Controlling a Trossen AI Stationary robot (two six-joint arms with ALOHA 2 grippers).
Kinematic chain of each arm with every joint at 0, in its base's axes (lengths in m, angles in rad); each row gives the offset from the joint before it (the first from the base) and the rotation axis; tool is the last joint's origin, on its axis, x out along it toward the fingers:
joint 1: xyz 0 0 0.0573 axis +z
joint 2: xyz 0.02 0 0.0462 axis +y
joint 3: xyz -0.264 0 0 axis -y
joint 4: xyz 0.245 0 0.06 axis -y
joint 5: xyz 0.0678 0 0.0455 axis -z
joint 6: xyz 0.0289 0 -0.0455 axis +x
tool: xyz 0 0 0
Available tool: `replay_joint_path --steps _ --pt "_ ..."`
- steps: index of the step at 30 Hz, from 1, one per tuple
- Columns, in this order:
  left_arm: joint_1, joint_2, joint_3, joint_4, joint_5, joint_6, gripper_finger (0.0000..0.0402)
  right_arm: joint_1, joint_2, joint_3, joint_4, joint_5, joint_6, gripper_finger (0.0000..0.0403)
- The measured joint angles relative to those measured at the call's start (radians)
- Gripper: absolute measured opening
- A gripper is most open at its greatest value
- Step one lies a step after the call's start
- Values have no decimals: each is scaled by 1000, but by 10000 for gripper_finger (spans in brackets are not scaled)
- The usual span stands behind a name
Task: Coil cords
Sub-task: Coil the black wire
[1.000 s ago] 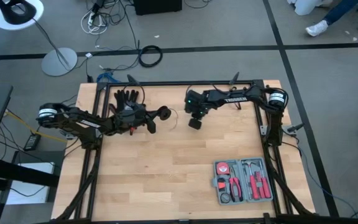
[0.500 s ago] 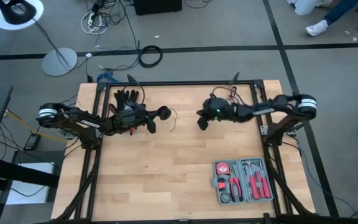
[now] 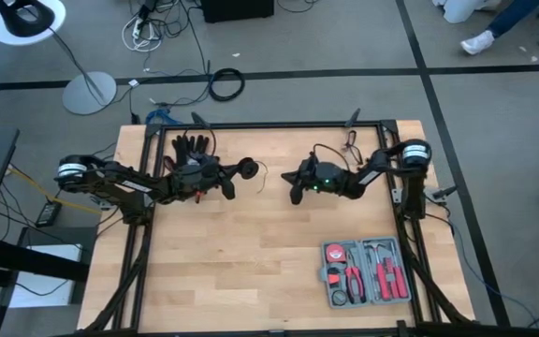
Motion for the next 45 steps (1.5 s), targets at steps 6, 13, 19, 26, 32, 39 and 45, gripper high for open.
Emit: replay_joint_path --steps 6,13,19,26,32,39,45 --pt "0 0 0 0 -2 4 0 33 95 97 1 -53 0 5" --pt "0 0 0 -3 -2 6 0 42 171 210 -6 -52 -3 37" --pt "0 0 0 -6 -2 18 0 40 167 217 -11 -21 -66 73" --pt "0 0 0 0 -2 32 0 40 166 218 -5 -17 -76 100" --pt "0 0 0 0 -2 32 0 40 165 218 -4 -17 -76 98" --pt "0 0 0 8 -2 28 0 40 165 259 -15 -17 -78 98" --pt "0 0 0 16 -1 26 0 39 164 291 -54 -17 -81 80"
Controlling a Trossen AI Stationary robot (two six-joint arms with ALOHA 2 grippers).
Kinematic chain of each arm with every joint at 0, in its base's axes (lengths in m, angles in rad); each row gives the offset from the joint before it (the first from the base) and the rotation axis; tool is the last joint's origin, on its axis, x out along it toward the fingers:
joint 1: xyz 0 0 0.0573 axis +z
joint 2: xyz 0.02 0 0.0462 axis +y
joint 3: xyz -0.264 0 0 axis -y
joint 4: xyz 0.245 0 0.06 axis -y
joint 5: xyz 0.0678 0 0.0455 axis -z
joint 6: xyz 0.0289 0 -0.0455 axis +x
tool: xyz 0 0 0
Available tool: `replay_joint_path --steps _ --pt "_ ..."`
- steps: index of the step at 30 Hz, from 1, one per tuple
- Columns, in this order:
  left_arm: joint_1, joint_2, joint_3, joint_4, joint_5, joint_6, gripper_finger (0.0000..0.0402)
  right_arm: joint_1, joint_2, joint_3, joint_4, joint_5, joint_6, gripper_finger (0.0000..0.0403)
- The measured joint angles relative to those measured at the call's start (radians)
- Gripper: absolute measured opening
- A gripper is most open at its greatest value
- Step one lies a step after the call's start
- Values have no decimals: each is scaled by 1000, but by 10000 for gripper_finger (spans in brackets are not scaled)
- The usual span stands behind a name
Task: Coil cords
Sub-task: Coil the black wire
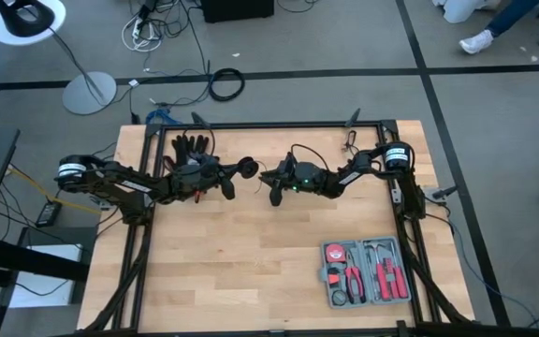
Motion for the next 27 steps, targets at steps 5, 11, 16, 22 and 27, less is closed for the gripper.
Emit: replay_joint_path --steps 5,11,16,22,27 --pt "0 0 0 0 0 0 0 0 0 1 -45 0 1 34" --pt "0 0 0 0 0 0 0 0 0 1 -102 -65 15 5" --pt "0 0 0 0 0 3 0 -1 0 1 -160 -83 89 17" --pt "0 0 0 0 0 4 0 -2 0 1 -126 -158 90 31" --pt "0 0 0 0 0 4 0 -4 0 1 -115 -159 89 49"
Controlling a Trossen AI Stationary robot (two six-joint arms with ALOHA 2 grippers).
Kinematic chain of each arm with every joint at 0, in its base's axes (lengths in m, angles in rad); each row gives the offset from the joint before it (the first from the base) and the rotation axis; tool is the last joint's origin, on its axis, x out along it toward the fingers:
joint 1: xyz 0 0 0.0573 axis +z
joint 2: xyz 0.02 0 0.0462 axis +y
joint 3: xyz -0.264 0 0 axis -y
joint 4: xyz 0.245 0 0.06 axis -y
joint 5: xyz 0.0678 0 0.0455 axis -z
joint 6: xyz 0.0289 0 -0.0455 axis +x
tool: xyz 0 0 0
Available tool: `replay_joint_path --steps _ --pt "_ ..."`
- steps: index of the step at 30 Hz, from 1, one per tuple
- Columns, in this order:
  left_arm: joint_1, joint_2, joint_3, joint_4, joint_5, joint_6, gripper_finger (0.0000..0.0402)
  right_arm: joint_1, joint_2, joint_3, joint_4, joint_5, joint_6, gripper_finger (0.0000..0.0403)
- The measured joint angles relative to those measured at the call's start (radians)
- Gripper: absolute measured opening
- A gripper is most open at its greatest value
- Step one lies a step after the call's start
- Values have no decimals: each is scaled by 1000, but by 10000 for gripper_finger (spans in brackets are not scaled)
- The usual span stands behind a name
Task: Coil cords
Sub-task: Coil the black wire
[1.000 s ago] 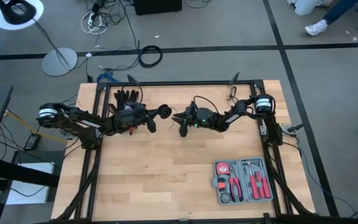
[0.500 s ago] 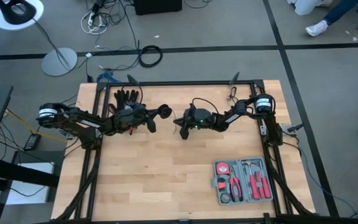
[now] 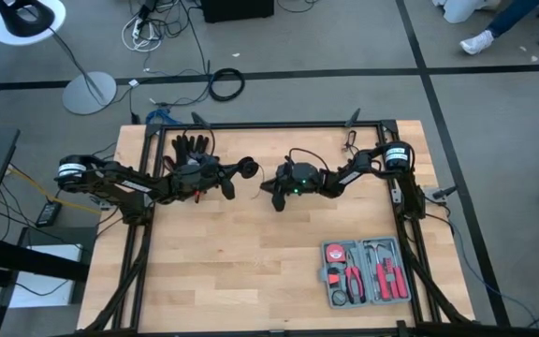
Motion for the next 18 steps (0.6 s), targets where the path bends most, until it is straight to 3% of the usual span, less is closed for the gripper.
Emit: replay_joint_path --steps 11,14,18 --pt "0 0 0 0 0 -1 0 -12 0 0 0 2 -1 89" --pt "0 0 0 0 0 -1 0 -12 0 0 0 2 -8 73" --pt "0 0 0 0 0 -1 0 -12 0 0 0 8 -15 12"
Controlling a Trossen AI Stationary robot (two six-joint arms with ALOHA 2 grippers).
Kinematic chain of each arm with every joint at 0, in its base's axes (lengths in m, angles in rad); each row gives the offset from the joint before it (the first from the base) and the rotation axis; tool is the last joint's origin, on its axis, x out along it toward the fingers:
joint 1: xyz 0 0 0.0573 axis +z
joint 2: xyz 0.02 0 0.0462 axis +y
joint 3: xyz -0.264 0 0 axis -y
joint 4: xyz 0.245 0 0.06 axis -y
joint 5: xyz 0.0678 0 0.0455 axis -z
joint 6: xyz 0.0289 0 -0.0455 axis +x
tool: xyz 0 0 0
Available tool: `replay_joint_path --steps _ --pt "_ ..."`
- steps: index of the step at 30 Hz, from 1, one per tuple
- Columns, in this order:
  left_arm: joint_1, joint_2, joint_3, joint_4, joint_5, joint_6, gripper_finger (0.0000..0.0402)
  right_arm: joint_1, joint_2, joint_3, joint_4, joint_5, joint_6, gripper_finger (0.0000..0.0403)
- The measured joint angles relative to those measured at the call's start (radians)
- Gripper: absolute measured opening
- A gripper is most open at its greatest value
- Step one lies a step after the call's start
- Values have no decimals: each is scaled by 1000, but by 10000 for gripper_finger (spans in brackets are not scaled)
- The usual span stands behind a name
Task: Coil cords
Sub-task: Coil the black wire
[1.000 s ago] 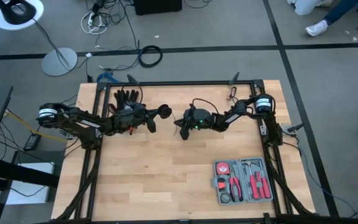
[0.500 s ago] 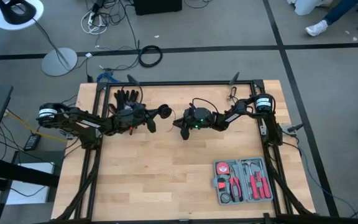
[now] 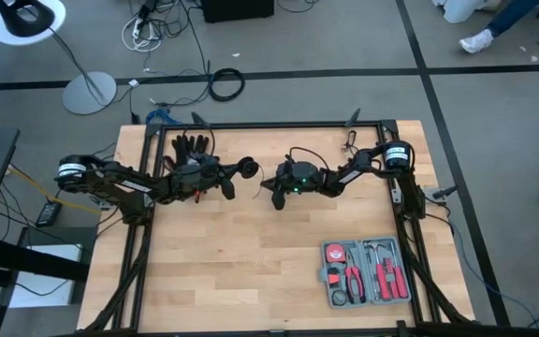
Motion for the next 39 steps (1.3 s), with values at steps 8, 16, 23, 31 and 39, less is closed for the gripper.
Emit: replay_joint_path --steps 8,16,23,31,39 --pt "0 0 0 0 0 0 0 0 0 5 -5 49 -12 2" --pt "0 0 0 0 0 -1 0 -10 -49 6 -122 103 -14 1" --pt "0 0 0 0 19 -32 0 -35 -128 6 -231 142 -22 0" --pt "0 0 0 21 93 -56 0 -72 -135 107 -448 143 -17 0" --pt "0 0 0 86 40 -46 0 -35 -135 225 -655 58 -51 0"
